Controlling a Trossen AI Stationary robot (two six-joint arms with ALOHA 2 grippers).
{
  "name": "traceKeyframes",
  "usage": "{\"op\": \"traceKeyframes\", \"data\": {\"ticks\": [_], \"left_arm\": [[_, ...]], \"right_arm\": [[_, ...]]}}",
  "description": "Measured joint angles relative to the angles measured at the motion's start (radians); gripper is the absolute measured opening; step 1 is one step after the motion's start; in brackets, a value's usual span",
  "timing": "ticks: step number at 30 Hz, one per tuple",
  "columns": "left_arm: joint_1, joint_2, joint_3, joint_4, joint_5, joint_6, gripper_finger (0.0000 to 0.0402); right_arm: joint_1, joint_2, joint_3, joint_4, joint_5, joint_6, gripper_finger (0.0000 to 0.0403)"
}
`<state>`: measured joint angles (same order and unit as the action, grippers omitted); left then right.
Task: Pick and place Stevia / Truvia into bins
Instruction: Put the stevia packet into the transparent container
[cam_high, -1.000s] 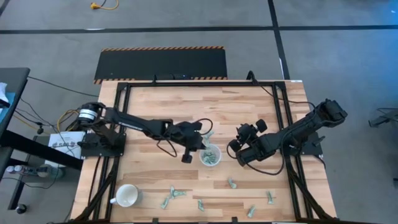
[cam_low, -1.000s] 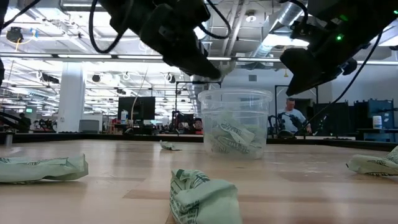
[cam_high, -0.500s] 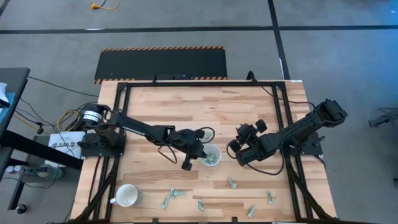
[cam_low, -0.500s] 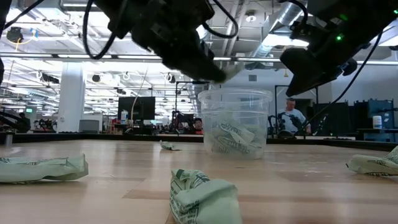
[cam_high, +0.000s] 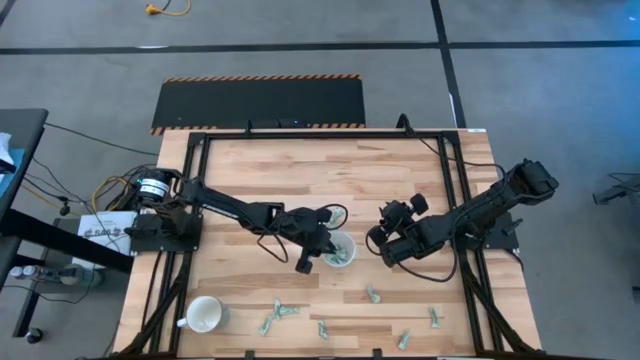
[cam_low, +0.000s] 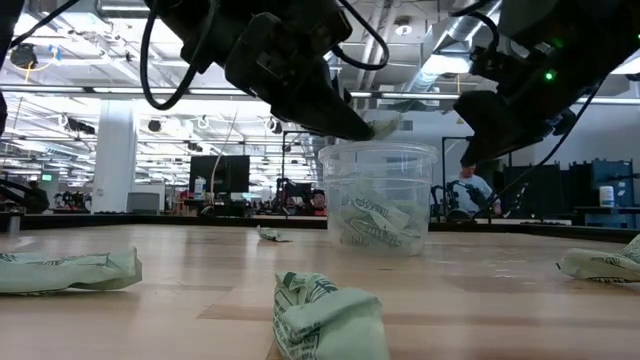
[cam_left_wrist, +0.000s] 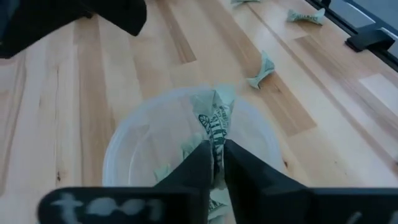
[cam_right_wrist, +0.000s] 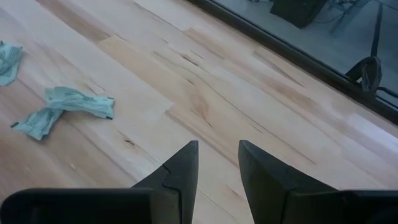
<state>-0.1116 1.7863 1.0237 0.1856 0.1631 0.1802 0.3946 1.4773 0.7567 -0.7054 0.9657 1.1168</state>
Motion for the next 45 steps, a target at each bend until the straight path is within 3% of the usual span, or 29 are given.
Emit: {"op": "traceKeyframes", "data": {"ticks": [10, 20, 23, 28, 36, 45], "left_arm": [[0.000, -0.033, 0.000, -0.063, -0.029, 0.035, 0.0124], [0.005, -0.253, 0.031, -0.658, -0.128, 0.109, 0.0137], [0.030, -0.289, 0.005, -0.764, -0.143, 0.116, 0.0133], [0.109, -0.298, -0.053, -0.776, -0.145, 0.180, 0.0128], [0.248, -0.239, -0.078, -0.647, -0.118, 0.272, 0.0128], [0.252, -0.116, -0.080, -0.593, -0.115, 0.398, 0.0128]], "right_arm": [[0.000, 0.000, 0.000, 0.011, 0.000, 0.000, 0.0107], [0.000, 0.000, 0.000, 0.014, 0.000, -0.051, 0.0107], [0.000, 0.000, 0.001, 0.016, -0.029, -0.054, 0.0107], [0.000, 0.000, 0.026, 0.024, -0.144, -0.175, 0.0107], [0.000, 0.000, 0.077, 0.158, -0.510, -0.464, 0.0107], [0.003, 0.000, 0.083, 0.265, -0.669, -0.507, 0.0107]]}}
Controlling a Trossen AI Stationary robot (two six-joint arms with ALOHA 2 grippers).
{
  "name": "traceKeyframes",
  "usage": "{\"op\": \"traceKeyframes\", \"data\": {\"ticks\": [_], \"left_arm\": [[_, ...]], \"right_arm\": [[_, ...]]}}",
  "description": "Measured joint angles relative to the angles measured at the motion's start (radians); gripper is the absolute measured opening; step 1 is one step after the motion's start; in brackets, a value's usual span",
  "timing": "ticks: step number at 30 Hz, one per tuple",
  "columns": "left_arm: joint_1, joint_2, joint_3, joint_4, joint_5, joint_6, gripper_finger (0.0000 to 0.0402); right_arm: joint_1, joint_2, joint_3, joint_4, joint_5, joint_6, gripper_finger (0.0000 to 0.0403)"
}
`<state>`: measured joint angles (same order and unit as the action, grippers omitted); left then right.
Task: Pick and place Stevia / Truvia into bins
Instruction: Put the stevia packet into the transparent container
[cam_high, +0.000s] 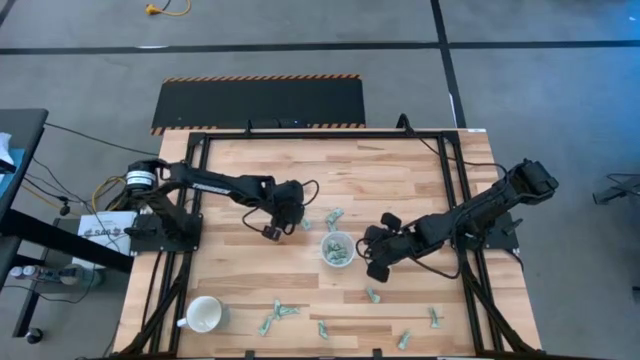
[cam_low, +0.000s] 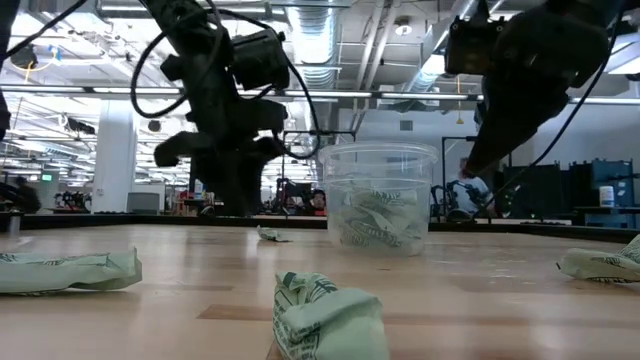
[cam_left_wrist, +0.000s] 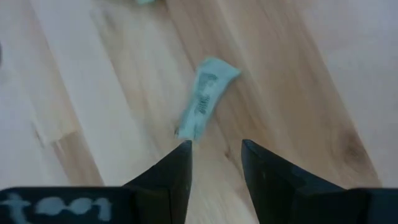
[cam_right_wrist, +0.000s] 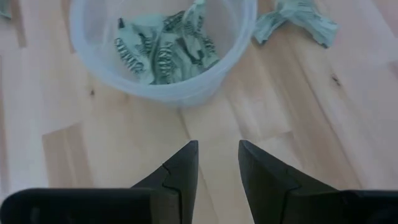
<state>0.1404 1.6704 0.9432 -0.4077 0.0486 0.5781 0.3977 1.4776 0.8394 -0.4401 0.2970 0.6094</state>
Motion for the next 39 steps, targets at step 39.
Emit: {"op": "traceKeyframes", "data": {"ticks": [39], "left_arm": [[-0.008, 0.094, 0.003, 0.055, -0.075, -0.160, 0.0005]], "right_arm": [[-0.001, 0.000, -0.001, 0.068, 0.046, 0.000, 0.0107]]}}
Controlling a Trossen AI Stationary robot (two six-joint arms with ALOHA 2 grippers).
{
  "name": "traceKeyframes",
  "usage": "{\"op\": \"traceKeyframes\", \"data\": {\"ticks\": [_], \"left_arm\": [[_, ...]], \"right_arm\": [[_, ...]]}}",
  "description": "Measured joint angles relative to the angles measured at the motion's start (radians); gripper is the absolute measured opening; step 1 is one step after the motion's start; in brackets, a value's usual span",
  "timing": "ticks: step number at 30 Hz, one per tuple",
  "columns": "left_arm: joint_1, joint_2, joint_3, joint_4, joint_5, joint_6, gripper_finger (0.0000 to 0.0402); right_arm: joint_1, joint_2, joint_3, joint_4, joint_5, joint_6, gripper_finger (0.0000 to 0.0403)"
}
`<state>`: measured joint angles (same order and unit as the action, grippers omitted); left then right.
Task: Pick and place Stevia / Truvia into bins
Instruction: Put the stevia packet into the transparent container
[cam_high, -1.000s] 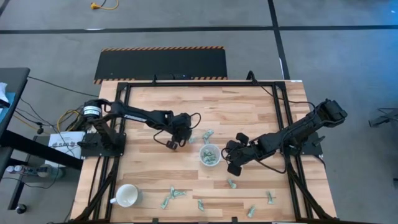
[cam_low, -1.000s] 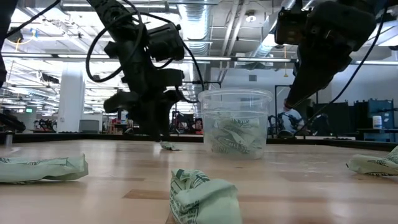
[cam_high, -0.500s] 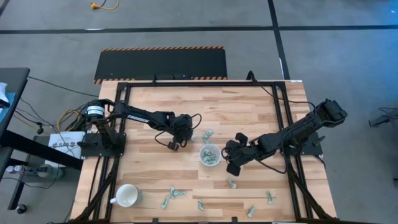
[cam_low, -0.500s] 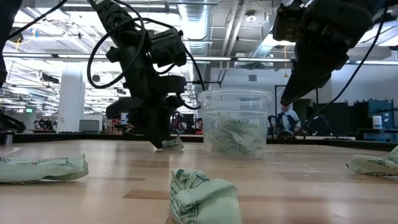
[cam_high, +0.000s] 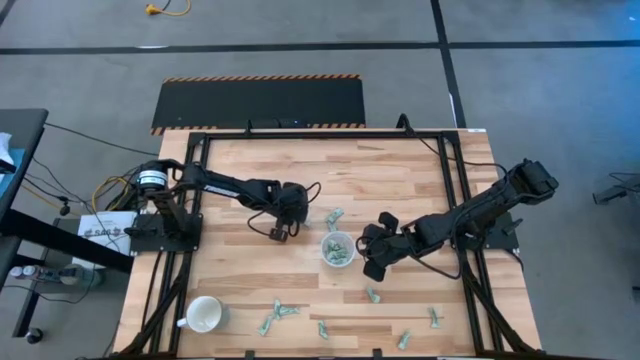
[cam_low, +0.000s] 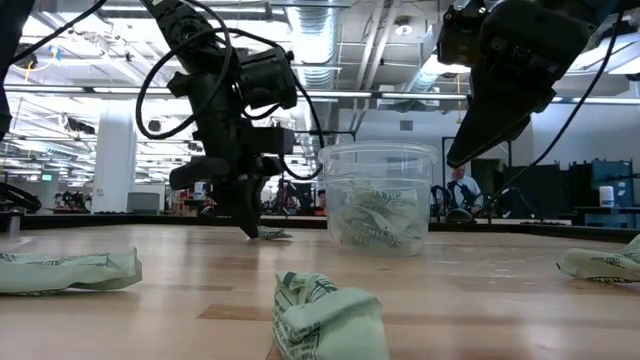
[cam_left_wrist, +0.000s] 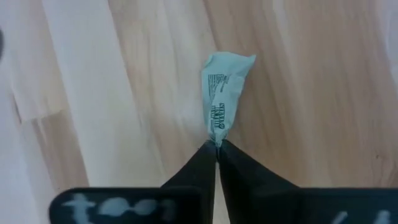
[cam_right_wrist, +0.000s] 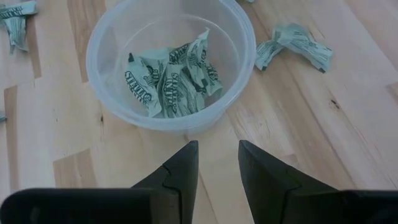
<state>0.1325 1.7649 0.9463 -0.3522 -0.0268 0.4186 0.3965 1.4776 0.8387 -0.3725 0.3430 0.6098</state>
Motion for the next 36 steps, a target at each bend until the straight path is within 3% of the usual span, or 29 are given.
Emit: {"op": "traceKeyframes", "data": {"ticks": [10, 14, 18, 22, 29, 36], "left_arm": [[-0.058, -0.166, -0.002, -0.051, -0.013, -0.071, 0.0000], [-0.108, -0.262, -0.002, 0.024, 0.008, -0.098, 0.0000], [-0.159, -0.313, -0.001, 0.169, 0.109, -0.144, 0.0000], [-0.209, -0.295, 0.000, 0.298, 0.187, -0.156, 0.0000], [-0.249, -0.194, -0.001, 0.424, 0.190, -0.156, 0.0000], [-0.251, -0.125, 0.020, 0.445, 0.205, -0.155, 0.0000]], "right_arm": [[0.000, 0.000, 0.000, 0.000, 0.000, -0.006, 0.0107], [0.000, 0.000, 0.000, 0.000, 0.000, -0.008, 0.0107], [0.000, 0.000, 0.000, 0.000, 0.014, -0.008, 0.0107], [-0.005, 0.000, 0.000, 0.000, 0.026, -0.008, 0.0107], [-0.021, 0.000, 0.000, 0.005, 0.026, -0.008, 0.0107], [-0.022, 0.000, 0.000, 0.007, 0.025, -0.008, 0.0107]]}}
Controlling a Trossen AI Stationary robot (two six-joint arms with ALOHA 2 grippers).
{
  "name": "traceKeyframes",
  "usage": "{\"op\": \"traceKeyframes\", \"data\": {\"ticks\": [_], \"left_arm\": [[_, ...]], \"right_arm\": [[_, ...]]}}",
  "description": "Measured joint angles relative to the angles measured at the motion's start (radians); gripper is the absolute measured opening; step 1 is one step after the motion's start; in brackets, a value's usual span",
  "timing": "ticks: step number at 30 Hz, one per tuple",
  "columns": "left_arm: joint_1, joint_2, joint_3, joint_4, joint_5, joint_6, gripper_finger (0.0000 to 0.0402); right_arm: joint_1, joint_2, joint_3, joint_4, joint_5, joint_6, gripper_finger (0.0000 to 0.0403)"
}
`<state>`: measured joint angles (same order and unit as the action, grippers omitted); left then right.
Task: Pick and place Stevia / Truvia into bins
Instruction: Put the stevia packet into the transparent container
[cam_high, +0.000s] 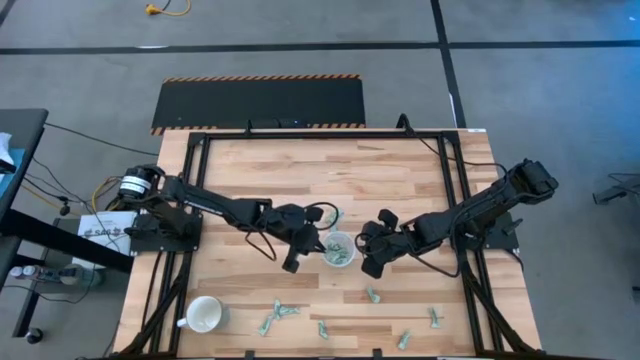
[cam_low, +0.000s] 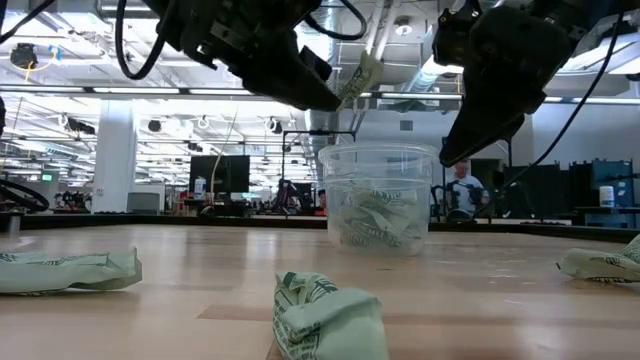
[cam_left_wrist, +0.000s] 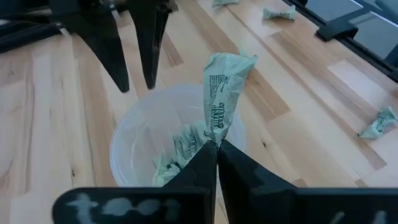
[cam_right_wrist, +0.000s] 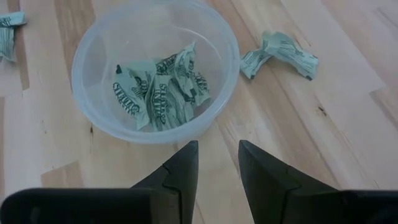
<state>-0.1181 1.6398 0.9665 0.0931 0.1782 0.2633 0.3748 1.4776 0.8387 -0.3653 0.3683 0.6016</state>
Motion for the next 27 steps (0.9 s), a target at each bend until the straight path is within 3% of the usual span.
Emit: {"op": "traceKeyframes", "data": {"ticks": [27], "left_arm": [[0.011, 0.066, 0.021, 0.052, 0.041, 0.004, 0.0006]], "right_arm": [[-0.011, 0.000, 0.000, 0.008, 0.000, 0.000, 0.0107]]}}
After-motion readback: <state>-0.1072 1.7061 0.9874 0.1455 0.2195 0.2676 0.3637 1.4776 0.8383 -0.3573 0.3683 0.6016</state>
